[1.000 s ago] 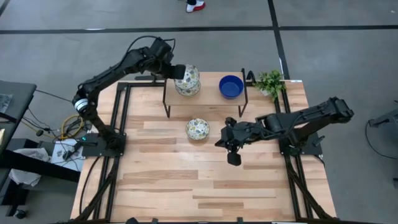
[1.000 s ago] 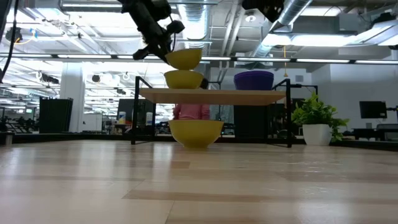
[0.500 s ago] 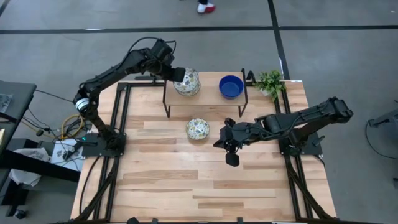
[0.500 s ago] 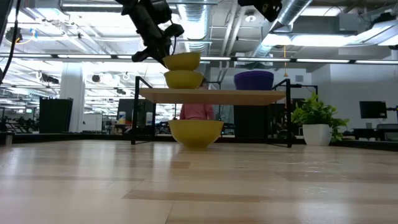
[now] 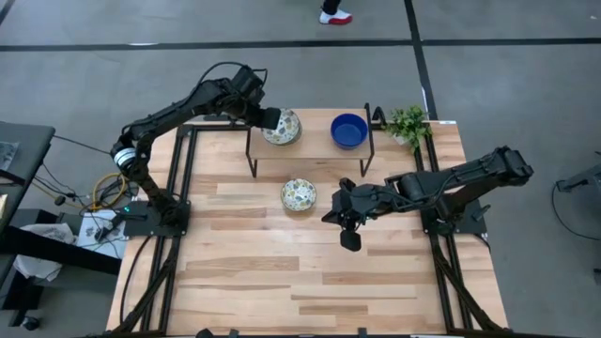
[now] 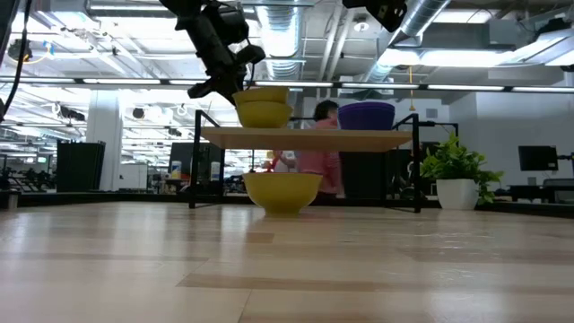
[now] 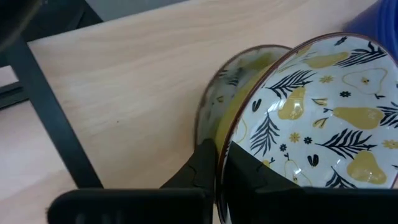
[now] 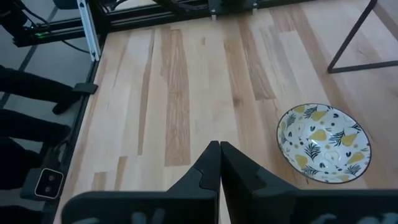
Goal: Pick & Place Mini bowls
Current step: Stack the bottom white patterned bowl on the white patterned bowl on the shelf, then stack the white patterned bowl on the stacked white patterned bowls on the shelf
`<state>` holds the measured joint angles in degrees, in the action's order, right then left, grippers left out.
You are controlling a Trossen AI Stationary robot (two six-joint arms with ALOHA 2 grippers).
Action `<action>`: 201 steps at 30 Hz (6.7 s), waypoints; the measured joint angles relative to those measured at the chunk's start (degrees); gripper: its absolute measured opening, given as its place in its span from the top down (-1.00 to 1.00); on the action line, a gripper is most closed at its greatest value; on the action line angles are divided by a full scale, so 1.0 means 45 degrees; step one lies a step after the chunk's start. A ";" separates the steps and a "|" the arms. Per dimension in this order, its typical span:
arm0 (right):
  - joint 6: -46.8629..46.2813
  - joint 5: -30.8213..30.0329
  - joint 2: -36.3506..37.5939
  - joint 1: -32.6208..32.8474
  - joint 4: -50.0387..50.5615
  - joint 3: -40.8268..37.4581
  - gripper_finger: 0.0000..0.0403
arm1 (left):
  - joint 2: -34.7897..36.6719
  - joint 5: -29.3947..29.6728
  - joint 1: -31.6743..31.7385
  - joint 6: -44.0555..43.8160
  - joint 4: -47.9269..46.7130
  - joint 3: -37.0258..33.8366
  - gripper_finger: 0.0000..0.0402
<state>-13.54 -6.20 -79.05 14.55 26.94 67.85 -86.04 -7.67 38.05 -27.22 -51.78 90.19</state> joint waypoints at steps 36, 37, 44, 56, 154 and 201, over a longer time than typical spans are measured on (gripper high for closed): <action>-0.1005 0.0039 0.0000 0.0121 0.0104 0.0000 1.00 | 0.0010 0.0083 -0.0278 0.0312 0.0518 0.0005 0.60; -0.1004 0.0039 0.0000 0.0121 0.0105 0.0000 1.00 | 0.0008 0.0095 -0.0278 0.0487 0.0542 0.0005 0.60; -0.1005 0.0016 0.0000 0.0117 0.0102 0.0000 1.00 | 0.0022 0.0264 -0.0278 0.1616 0.0624 0.0005 0.60; -0.1127 0.0005 0.0000 0.0097 0.0098 0.0000 1.00 | 0.0575 0.0356 -0.0278 0.2074 0.1340 0.0005 0.56; 0.6785 0.0000 -0.6042 -0.2324 -0.1317 0.0597 0.32 | 0.8354 0.6510 -1.3431 0.0559 0.8119 -1.0428 0.44; 0.8126 -0.0359 -0.7101 -0.2511 -0.1178 0.0384 0.45 | 0.8344 0.6361 -1.3431 0.0311 0.8288 -1.0423 0.44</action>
<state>23.03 -7.81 -111.00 3.25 21.64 69.58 -48.49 20.96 -22.39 -25.82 -14.48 43.29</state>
